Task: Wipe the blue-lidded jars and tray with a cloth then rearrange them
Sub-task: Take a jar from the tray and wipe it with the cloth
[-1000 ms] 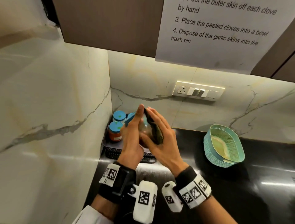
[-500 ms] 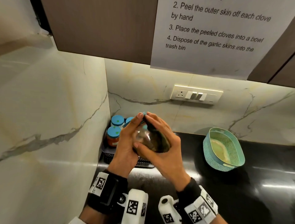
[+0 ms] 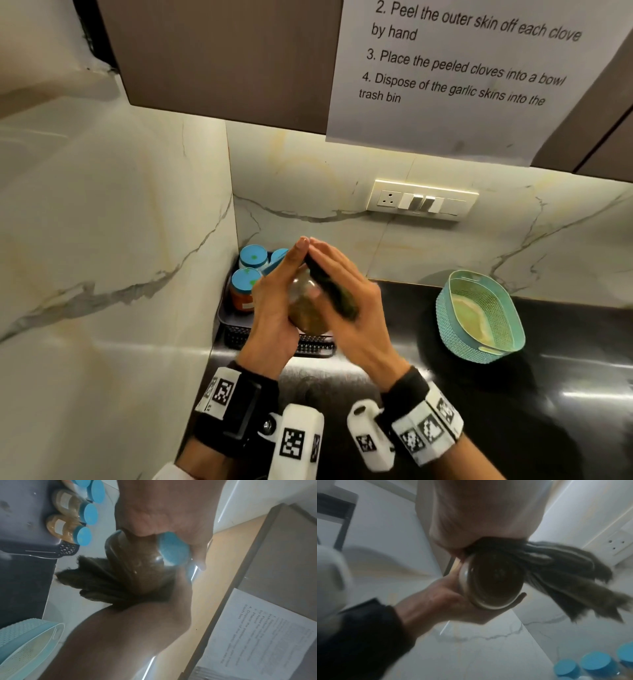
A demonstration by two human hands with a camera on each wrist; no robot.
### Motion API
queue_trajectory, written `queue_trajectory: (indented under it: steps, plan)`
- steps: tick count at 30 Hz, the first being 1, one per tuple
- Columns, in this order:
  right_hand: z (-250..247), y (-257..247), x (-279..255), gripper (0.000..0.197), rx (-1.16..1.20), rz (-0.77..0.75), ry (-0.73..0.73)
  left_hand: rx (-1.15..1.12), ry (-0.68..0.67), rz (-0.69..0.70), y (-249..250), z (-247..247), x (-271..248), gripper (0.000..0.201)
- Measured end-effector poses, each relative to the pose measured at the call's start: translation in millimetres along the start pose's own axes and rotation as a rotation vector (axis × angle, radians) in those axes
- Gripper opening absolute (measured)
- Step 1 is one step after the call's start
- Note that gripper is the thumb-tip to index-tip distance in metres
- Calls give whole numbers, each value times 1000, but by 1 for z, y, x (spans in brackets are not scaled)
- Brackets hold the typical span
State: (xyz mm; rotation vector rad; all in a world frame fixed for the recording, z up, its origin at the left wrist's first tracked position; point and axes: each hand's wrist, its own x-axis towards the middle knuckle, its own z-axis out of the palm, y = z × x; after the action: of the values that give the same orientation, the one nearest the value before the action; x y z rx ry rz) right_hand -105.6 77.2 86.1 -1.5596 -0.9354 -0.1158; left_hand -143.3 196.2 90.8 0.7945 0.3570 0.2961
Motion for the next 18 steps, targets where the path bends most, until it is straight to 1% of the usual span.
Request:
queue_trajectory:
  steps: [2,3,4,5,6,8,9,10,11,13,14,15,16,18]
  plan:
    - [-6,-3,13,40,289,262,36,40,37,28,-5,4,-2,92]
    - [-7,-6,17,40,375,343,66,48,49,37,-5,4,-1,91]
    - [-5,-9,16,41,361,348,86,47,51,44,-3,4,1,84]
    - [-1,-12,10,42,304,302,99,39,46,39,-1,3,2,80]
    - [5,-14,2,44,203,222,102,30,21,23,1,0,4,85]
    - [15,-13,-17,47,-6,87,102,8,8,28,2,-5,6,104]
    - [17,-10,-22,47,-81,36,91,0,12,30,2,-6,5,110]
    - [16,-8,-20,47,-98,23,77,3,9,23,0,-7,4,111]
    - [13,-8,-12,46,-45,60,59,16,18,24,-3,-7,2,108]
    - [4,-11,8,42,170,282,51,52,59,35,-8,-5,1,95]
    - [1,-11,16,39,216,356,61,67,85,35,-8,-4,2,90]
    - [0,-15,18,39,193,359,59,63,89,39,-7,-2,3,92]
    - [5,-19,15,44,135,307,66,42,79,40,-4,-2,4,96]
    - [17,-20,-4,51,-69,116,50,-15,55,36,0,-6,9,99]
